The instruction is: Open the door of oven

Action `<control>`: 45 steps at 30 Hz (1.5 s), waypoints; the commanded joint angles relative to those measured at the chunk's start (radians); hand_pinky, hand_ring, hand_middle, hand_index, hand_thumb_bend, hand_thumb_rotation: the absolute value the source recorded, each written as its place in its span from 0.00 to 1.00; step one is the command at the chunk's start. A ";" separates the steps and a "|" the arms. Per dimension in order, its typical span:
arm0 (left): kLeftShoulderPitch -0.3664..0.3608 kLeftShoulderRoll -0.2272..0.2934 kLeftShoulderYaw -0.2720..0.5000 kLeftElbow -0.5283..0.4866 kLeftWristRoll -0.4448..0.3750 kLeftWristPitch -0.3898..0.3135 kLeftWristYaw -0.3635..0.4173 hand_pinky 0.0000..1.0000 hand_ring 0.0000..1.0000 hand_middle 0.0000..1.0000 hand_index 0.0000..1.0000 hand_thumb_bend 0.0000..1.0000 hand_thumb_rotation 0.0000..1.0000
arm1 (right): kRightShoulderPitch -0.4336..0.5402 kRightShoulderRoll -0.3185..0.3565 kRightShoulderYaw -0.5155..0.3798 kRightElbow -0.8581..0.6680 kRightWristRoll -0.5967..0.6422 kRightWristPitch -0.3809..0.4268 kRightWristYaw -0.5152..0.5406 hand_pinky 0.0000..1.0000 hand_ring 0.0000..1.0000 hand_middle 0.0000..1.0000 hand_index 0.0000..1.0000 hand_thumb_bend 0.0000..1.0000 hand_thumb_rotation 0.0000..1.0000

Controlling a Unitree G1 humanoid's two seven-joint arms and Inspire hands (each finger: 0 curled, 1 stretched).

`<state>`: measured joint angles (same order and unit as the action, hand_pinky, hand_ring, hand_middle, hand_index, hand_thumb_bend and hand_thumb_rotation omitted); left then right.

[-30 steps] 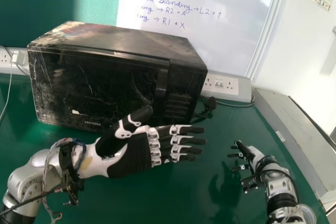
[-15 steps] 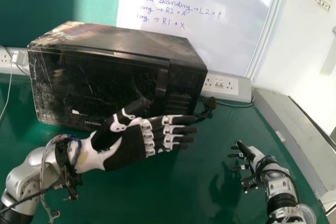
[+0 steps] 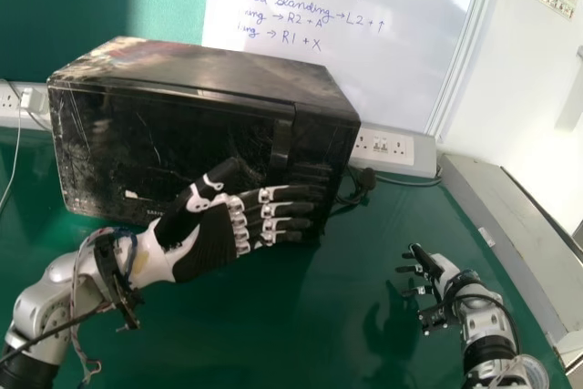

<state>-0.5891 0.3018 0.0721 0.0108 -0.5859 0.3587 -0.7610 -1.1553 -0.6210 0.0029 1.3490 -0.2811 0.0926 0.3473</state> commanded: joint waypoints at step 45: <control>-0.134 -0.086 0.053 0.395 0.275 -0.344 0.301 1.00 1.00 1.00 1.00 1.00 0.90 | 0.000 0.008 -0.004 0.004 0.004 0.006 -0.022 0.50 0.60 0.71 0.88 0.39 0.39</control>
<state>-0.7029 0.2203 0.1238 0.3853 -0.3195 0.0322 -0.4577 -1.1554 -0.6180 0.0025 1.3499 -0.2828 0.0935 0.3335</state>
